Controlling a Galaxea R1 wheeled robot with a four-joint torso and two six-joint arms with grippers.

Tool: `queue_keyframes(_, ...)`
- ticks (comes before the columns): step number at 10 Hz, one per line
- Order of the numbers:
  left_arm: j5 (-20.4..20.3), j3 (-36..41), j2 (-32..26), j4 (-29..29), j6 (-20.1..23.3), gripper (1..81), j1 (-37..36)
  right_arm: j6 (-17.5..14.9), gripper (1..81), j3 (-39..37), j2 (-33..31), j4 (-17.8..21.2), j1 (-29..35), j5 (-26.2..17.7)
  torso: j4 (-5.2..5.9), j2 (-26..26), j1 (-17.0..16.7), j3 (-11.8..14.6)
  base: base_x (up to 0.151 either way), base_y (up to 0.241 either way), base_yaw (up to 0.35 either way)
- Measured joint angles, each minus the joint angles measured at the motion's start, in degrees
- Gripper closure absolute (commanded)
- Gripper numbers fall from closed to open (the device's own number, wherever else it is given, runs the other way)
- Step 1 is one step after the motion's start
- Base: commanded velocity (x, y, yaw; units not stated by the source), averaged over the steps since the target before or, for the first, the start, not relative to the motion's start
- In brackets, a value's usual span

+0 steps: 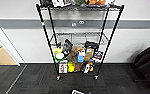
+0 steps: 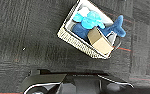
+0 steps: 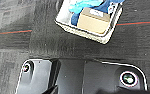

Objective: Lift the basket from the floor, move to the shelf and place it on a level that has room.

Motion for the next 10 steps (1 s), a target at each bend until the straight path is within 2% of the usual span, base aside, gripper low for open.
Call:
queue_keyframes(2, 0.11, 0.02, 0.77, 0.00, -0.02, 1.0, -0.85, 0.00, 1.0, 0.00, 0.00, 0.00, 0.02, 0.10, 0.00, -3.43, 2.12, -1.01, 0.000, 0.000, 0.000)
queue_keyframes(4, 0.05, -0.05, 0.96, 0.00, -0.02, 1.0, -1.84, 0.04, 1.0, 0.00, 0.00, 0.02, 0.02, -0.06, 0.00, -6.97, 4.37, -4.29, 0.000, 0.000, 0.000)
queue_keyframes(7, 0.11, -0.38, 1.01, 0.00, -0.02, 1.0, -1.95, 1.72, 1.0, -0.02, -0.23, 0.09, 0.38, 0.02, 0.00, -12.32, 7.83, -9.20, 0.000, 0.000, 0.000)
queue_keyframes(9, 0.37, -1.01, 0.99, -0.02, -0.05, 1.0, -2.97, 1.79, 1.0, 0.00, -0.95, 0.09, 0.71, 0.07, 0.00, -15.43, 9.81, -10.03, 0.000, 0.000, 0.000)
queue_keyframes(10, 1.77, -1.01, 0.99, -0.33, -0.27, 1.0, -3.80, 1.94, 1.0, 0.04, -1.16, 0.09, 0.84, -0.30, 0.00, -17.35, 11.02, -10.12, 0.000, 0.000, 0.000)
